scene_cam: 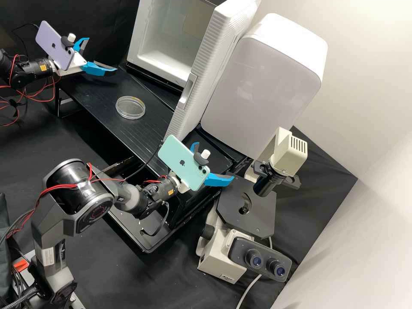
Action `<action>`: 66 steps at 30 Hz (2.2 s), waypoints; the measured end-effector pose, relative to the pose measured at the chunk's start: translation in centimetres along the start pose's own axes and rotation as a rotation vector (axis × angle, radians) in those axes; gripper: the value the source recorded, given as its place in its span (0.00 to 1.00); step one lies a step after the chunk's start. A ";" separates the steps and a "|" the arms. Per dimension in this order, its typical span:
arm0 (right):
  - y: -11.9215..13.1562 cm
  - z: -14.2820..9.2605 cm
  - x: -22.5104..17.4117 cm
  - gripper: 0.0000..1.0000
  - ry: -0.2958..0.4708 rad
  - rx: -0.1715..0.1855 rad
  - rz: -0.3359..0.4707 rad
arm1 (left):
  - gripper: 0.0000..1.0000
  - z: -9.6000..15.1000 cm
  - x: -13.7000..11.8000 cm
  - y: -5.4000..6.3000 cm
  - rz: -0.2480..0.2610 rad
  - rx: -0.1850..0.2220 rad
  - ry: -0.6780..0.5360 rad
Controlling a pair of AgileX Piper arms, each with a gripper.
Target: Place the petri dish in the incubator
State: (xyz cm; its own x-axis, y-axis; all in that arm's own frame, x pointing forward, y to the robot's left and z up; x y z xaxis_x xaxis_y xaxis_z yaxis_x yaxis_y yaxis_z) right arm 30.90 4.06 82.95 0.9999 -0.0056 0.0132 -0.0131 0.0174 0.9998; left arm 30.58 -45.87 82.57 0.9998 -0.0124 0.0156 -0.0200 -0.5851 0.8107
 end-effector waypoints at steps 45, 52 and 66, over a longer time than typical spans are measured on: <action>0.0 0.0 0.0 1.00 0.000 0.000 0.000 | 1.00 8.3 -7.1 1.0 0.042 -0.085 -0.494; 0.0 0.0 0.0 1.00 0.000 0.000 0.000 | 1.00 9.7 -7.7 0.0 -0.003 -0.089 -0.554; 0.0 0.0 0.0 1.00 0.000 0.000 0.000 | 1.00 9.7 -6.3 -2.7 -0.170 -0.068 -0.473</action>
State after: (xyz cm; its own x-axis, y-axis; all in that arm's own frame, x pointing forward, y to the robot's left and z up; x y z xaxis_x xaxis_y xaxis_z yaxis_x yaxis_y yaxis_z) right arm 30.90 4.06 82.95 0.9999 -0.0056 0.0132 -0.0131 0.0174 0.9998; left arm 24.32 -52.04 74.57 0.8787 -0.2973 -0.3736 0.1585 -0.5564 0.8157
